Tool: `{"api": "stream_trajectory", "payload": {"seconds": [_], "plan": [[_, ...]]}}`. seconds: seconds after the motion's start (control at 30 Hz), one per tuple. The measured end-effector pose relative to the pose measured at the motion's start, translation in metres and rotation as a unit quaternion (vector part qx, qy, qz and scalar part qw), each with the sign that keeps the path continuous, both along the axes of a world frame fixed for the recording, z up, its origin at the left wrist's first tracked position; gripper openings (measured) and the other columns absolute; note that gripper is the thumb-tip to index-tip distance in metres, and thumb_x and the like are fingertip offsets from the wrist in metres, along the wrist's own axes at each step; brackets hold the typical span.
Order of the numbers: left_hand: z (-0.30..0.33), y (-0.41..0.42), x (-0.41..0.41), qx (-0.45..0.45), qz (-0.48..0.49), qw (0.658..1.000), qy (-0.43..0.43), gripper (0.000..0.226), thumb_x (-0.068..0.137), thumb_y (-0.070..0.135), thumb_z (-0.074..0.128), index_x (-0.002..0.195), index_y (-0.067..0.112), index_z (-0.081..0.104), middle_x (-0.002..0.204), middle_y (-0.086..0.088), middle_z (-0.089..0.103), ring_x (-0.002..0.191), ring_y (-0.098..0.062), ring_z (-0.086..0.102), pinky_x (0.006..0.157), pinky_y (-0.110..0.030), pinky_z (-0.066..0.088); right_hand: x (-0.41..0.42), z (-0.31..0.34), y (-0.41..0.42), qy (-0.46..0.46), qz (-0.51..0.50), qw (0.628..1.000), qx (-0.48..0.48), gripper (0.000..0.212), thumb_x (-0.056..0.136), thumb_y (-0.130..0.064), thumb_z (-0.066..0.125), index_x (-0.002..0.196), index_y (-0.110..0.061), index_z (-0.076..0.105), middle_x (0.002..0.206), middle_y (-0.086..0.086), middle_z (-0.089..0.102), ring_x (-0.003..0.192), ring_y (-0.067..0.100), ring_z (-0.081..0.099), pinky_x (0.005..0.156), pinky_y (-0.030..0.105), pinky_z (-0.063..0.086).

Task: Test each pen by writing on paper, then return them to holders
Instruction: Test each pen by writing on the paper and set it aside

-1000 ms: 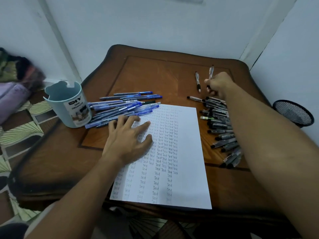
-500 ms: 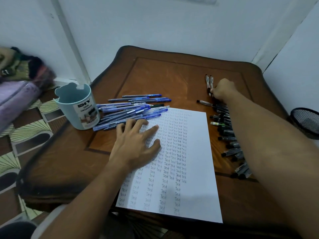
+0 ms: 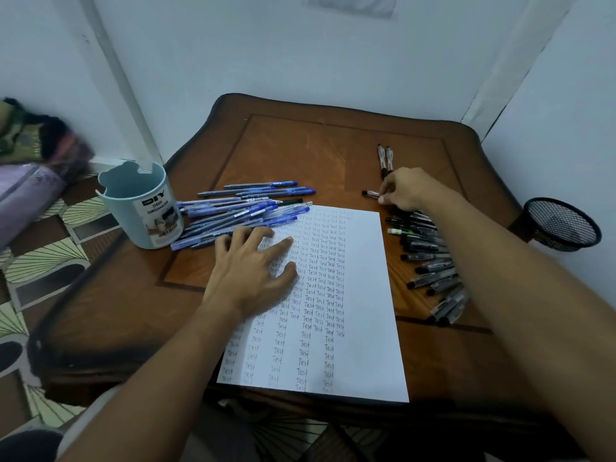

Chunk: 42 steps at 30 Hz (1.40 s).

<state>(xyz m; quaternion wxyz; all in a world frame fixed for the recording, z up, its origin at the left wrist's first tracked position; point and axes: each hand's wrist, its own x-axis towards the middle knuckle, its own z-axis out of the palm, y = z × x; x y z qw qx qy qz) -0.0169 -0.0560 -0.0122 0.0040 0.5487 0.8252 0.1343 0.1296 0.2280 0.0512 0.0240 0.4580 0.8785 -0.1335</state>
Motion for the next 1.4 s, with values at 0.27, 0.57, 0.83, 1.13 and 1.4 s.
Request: {"api": "stream_trajectory", "payload": {"seconds": [0.27,0.57,0.83,1.13,1.4], "plan": [[0.0,-0.001,0.0,0.0,-0.003,1.0,0.007,0.067,0.085,0.067,0.02,0.139,0.04,0.05,0.142,0.009,0.041,0.13,-0.015,0.024,0.107,-0.045,0.016,0.003,-0.012,-0.013,-0.045,0.005,0.992,0.116,0.025,0.1,-0.02,0.058,0.122,-0.011,0.064,0.115,0.013,0.063,0.104,0.031,0.058,0.088,0.042,0.054],[-0.001,0.0,-0.002,0.0,-0.001,1.0,0.012,0.069,0.084,0.068,0.018,0.14,0.04,0.048,0.142,0.01,0.04,0.13,-0.014,0.023,0.107,-0.044,0.015,-0.001,-0.014,-0.02,-0.091,0.063,0.975,0.193,0.03,0.104,-0.02,0.051,0.132,-0.012,0.053,0.129,0.014,0.059,0.118,0.033,0.049,0.093,0.044,0.045],[-0.003,-0.001,-0.003,0.001,-0.001,1.0,0.014,0.067,0.085,0.067,0.02,0.139,0.041,0.049,0.142,0.01,0.042,0.131,-0.015,0.024,0.107,-0.045,0.016,0.01,-0.002,-0.026,0.021,0.078,0.972,0.219,0.035,0.107,-0.026,0.036,0.134,-0.014,0.055,0.132,0.014,0.056,0.122,0.033,0.046,0.099,0.045,0.037],[-0.003,0.0,-0.002,0.006,-0.001,1.0,0.017,0.068,0.085,0.068,0.02,0.139,0.041,0.05,0.141,0.01,0.043,0.13,-0.014,0.025,0.106,-0.045,0.019,0.013,0.012,-0.041,0.318,-0.028,0.946,0.047,0.037,0.106,-0.021,0.038,0.141,-0.019,0.052,0.109,0.008,0.055,0.078,0.018,0.055,0.068,0.026,0.046],[-0.003,0.001,-0.002,0.003,-0.003,1.0,0.017,0.069,0.085,0.068,0.019,0.14,0.041,0.049,0.142,0.01,0.041,0.131,-0.014,0.025,0.106,-0.046,0.017,0.011,0.01,-0.064,0.53,-0.184,0.806,-0.188,0.032,0.105,-0.022,0.037,0.117,-0.034,0.064,0.085,0.006,0.057,0.052,0.011,0.042,0.041,0.023,0.033]]}}
